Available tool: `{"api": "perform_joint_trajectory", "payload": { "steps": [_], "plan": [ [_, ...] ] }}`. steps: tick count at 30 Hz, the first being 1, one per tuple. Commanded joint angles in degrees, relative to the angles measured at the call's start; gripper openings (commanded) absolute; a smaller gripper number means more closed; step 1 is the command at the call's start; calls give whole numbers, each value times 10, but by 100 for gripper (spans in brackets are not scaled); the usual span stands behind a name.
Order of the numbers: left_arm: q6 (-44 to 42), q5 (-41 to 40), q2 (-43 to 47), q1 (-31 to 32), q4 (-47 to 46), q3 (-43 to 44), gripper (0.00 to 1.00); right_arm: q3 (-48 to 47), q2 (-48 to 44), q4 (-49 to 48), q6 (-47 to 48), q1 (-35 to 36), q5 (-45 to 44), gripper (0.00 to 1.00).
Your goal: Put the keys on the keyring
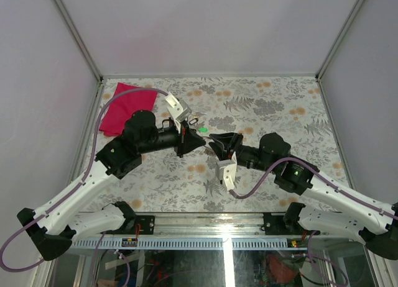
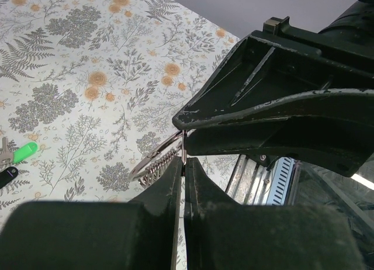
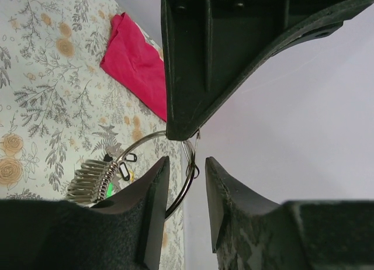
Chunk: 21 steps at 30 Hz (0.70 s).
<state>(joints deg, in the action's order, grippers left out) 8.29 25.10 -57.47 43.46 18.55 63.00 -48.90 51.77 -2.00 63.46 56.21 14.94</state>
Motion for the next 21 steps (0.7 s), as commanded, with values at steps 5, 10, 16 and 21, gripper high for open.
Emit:
{"api": "perform_joint_trajectory", "payload": {
  "steps": [5,10,16,21],
  "plan": [
    [-3,14,15,3,-8,22,0,-26,9,-35,25,9,-26,33],
    [-3,13,15,3,-7,23,0,-24,11,-39,30,11,-28,31],
    [-3,17,12,2,-6,23,0,-23,11,-46,29,15,-27,32],
    [-3,19,10,3,-5,24,0,-23,12,-47,30,16,-25,29]
  ]
}}
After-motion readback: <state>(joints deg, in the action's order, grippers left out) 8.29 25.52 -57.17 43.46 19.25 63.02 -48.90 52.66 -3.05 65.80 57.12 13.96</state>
